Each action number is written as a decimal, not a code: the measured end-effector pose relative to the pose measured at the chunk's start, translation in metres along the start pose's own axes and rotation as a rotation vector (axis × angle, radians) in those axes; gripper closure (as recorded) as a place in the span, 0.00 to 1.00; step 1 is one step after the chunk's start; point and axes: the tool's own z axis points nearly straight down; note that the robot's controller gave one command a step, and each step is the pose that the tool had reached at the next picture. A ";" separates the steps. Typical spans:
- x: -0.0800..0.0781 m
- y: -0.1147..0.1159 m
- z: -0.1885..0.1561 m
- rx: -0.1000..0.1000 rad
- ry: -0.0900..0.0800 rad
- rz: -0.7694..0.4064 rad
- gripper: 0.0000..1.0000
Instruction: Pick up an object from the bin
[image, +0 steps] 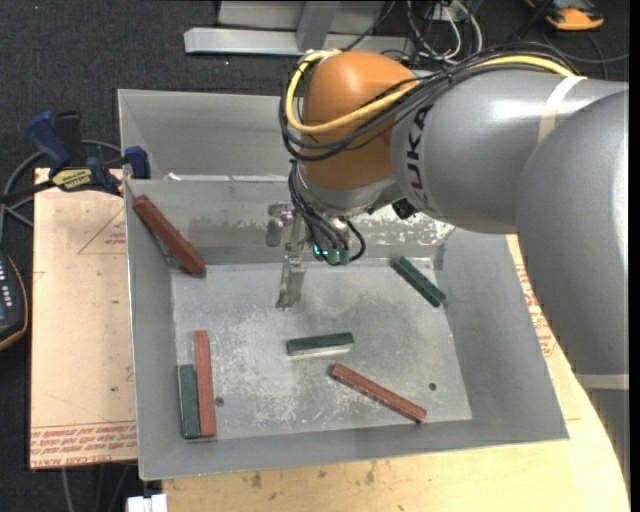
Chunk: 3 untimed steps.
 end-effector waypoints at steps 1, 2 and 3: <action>0.073 -0.078 0.116 0.002 0.003 -0.051 0.00; 0.081 -0.067 0.080 -0.001 -0.010 -0.006 0.00; 0.074 -0.083 0.081 -0.001 -0.009 0.121 0.00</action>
Offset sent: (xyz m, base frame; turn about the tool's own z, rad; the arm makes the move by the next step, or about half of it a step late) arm -0.0705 -0.0752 -0.1103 -0.0561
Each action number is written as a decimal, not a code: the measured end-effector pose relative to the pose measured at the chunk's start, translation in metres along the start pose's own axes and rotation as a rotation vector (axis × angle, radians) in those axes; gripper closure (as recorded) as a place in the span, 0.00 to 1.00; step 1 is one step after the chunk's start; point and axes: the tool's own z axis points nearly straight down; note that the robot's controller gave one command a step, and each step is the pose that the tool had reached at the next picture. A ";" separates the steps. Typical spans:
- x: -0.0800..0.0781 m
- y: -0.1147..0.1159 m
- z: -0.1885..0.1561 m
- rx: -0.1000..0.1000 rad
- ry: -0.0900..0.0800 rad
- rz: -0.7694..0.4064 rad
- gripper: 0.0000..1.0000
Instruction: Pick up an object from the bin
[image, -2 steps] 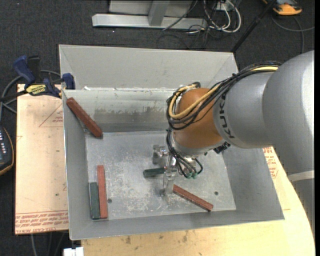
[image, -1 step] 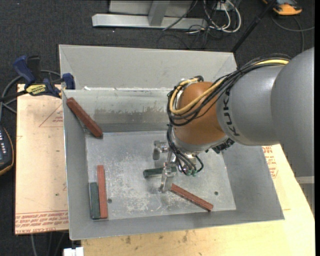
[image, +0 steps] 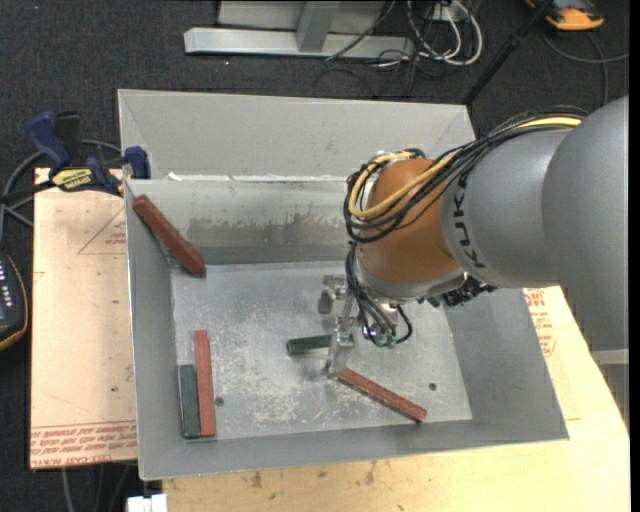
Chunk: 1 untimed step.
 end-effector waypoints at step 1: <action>-0.008 0.004 0.031 0.000 0.003 0.081 0.00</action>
Offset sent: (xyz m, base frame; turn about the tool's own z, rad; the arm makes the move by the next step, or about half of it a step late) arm 0.0081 0.0025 -0.0298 0.0820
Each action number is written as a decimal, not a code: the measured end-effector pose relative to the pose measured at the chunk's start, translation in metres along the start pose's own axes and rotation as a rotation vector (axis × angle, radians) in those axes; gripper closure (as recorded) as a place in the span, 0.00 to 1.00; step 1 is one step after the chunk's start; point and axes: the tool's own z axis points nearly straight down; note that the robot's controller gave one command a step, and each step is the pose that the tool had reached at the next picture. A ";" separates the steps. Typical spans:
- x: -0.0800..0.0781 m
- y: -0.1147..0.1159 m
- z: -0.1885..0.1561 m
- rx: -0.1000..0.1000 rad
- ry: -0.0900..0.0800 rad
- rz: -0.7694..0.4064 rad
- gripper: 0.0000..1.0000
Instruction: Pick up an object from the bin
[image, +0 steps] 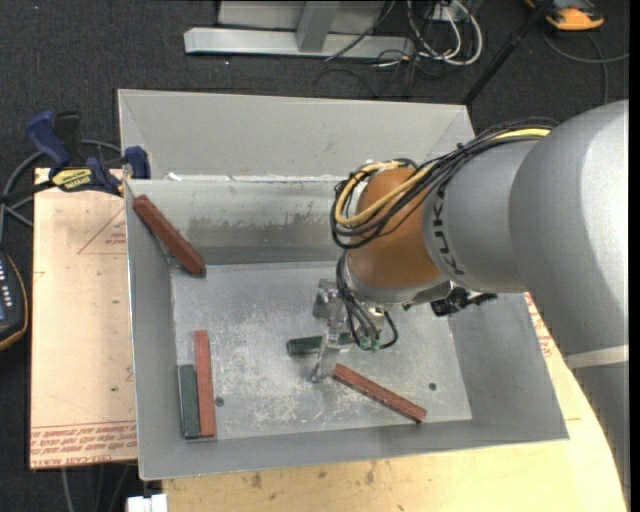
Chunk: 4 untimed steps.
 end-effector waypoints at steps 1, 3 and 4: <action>0.000 0.001 0.000 0.000 -0.002 0.000 0.00; -0.003 0.001 -0.070 -0.002 -0.009 0.000 1.00; -0.005 0.002 -0.088 -0.001 -0.005 -0.001 1.00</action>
Offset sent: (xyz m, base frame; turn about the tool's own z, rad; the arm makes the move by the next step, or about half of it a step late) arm 0.0000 0.0000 0.0000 0.0000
